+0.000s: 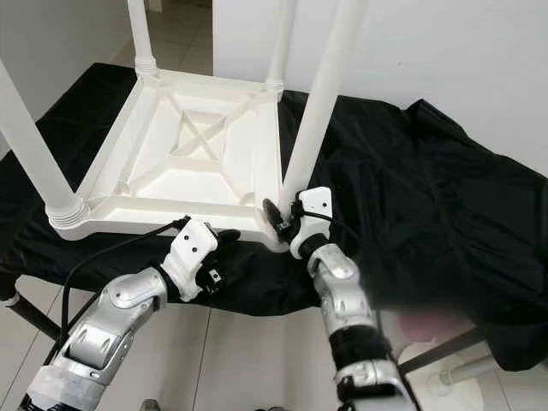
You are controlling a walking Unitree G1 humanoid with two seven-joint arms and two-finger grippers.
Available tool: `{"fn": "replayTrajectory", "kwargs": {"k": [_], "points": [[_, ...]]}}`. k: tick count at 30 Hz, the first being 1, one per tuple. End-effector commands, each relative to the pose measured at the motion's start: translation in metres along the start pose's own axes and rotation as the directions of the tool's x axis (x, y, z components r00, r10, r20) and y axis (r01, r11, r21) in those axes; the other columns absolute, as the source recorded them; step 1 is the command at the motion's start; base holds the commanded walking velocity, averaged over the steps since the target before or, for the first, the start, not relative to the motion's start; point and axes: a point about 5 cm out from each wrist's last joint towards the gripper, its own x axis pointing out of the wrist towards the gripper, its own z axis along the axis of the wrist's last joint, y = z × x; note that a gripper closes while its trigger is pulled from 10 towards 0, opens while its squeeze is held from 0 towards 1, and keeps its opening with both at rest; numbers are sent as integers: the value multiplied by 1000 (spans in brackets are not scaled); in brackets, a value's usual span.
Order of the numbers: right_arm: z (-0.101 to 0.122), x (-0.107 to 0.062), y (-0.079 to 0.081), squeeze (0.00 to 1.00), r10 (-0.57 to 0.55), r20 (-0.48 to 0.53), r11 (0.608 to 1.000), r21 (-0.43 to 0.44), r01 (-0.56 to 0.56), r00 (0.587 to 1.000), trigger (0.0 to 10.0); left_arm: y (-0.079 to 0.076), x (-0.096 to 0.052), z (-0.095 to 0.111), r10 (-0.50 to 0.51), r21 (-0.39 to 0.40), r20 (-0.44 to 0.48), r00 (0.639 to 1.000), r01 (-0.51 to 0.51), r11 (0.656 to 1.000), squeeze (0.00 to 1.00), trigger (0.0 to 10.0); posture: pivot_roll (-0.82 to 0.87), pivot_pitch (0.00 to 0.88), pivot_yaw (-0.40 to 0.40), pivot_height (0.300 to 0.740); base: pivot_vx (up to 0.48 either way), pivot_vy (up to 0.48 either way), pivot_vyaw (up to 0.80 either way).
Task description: Building children table
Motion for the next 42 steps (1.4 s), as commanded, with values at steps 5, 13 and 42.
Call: {"fn": "replayTrajectory", "kwargs": {"k": [5,13,42], "points": [[-17,-11,11,0,-254,-91,966,17,257,963,10000,-6,1,-3,-25,-16,-11,1000,25,1000,0,10000,78,79,-118,740,0,0,0],[-15,-10,15,0,-201,-107,978,24,205,974,10000,-7,1,-3,-29,-17,-13,999,29,999,0,10000,78,77,-120,740,0,0,0],[1,-25,-39,0,354,-15,932,-74,-355,935,10000,-8,1,-3,-36,-18,-16,999,36,999,0,10000,68,71,-115,740,0,0,0]]}}
